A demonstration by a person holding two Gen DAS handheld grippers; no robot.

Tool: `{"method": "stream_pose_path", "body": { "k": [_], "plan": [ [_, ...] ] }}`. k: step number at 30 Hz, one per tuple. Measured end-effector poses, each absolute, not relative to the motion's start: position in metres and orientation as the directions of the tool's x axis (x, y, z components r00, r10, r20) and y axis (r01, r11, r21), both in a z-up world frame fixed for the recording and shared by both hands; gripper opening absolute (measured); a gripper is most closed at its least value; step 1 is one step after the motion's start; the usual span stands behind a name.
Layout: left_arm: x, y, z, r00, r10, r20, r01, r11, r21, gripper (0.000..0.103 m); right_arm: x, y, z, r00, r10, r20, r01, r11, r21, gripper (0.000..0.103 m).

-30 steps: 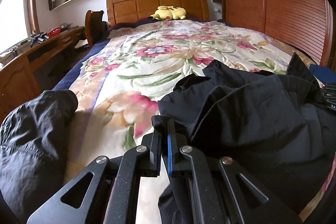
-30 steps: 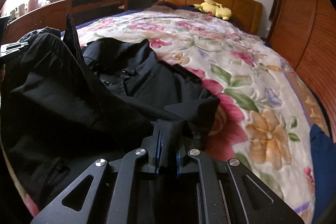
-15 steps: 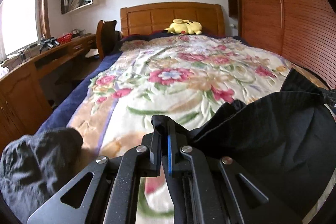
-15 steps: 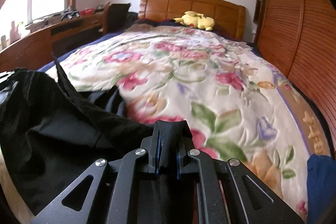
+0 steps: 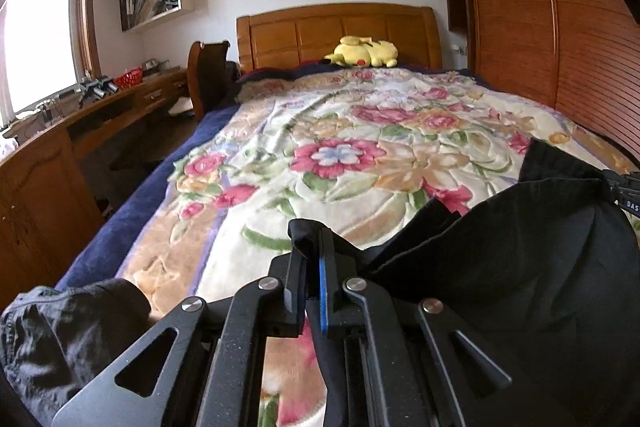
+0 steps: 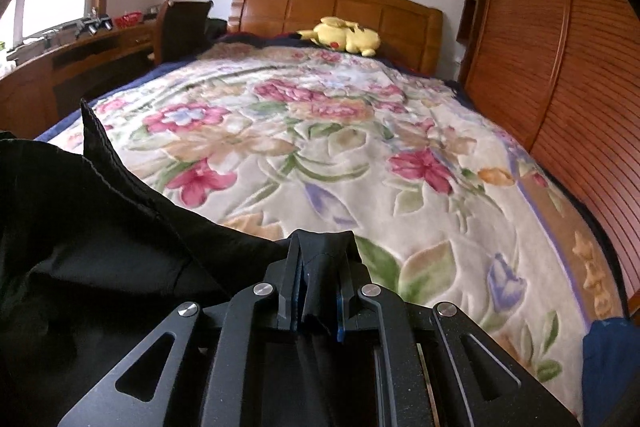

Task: Fold large clothes
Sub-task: 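Lay the hem on the collar end and open both grippers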

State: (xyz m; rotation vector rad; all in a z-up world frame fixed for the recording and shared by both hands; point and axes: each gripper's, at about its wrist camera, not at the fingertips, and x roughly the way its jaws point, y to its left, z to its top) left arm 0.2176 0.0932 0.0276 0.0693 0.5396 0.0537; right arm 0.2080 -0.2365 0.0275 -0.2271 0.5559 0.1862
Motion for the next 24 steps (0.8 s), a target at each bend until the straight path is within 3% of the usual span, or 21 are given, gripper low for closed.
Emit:
{"method": "stream_pose_path", "body": {
  "k": [2, 3, 4, 6, 7, 9, 11, 24],
  "plan": [
    [0.215, 0.094, 0.028, 0.852, 0.044, -0.521, -0.020, 0.998, 0.053, 0.007, 0.210, -0.236, 0.028, 0.815, 0.125, -0.566, -0.239, 0.962, -0.131, 0.017],
    [0.212, 0.094, 0.029, 0.851, 0.036, -0.524, -0.015, 0.999, 0.044, 0.008, 0.210, -0.236, 0.029, 0.813, 0.124, -0.569, -0.234, 0.964, -0.125, 0.027],
    [0.210, 0.092, 0.029, 0.851, 0.034, -0.523, -0.012, 0.999, 0.045, 0.014, 0.213, -0.239, 0.033, 0.817, 0.118, -0.565, -0.225, 0.967, -0.123, 0.044],
    [0.202, 0.090, 0.031, 0.853, 0.025, -0.521, 0.002, 0.999, 0.051, 0.033, 0.207, -0.244, 0.040, 0.837, 0.111, -0.536, -0.204, 0.972, -0.116, 0.064],
    [0.198, 0.089, 0.031, 0.854, 0.015, -0.521, 0.011, 0.999, 0.047, 0.043, 0.203, -0.246, 0.043, 0.845, 0.105, -0.524, -0.194, 0.974, -0.119, 0.067],
    [0.188, 0.087, 0.032, 0.851, -0.003, -0.526, 0.028, 0.999, 0.040, 0.053, 0.194, -0.250, 0.047, 0.855, 0.086, -0.511, -0.177, 0.975, -0.132, 0.067],
    [0.175, 0.085, 0.032, 0.847, -0.024, -0.531, 0.049, 0.998, 0.032, 0.078, 0.181, -0.253, 0.047, 0.849, 0.104, -0.519, -0.201, 0.971, -0.133, 0.067],
    [0.091, 0.047, 0.019, 0.835, -0.139, -0.532, 0.140, 0.989, -0.040, 0.080, 0.113, -0.288, 0.024, 0.776, 0.136, -0.617, -0.274, 0.952, -0.135, 0.067]
  ]
}}
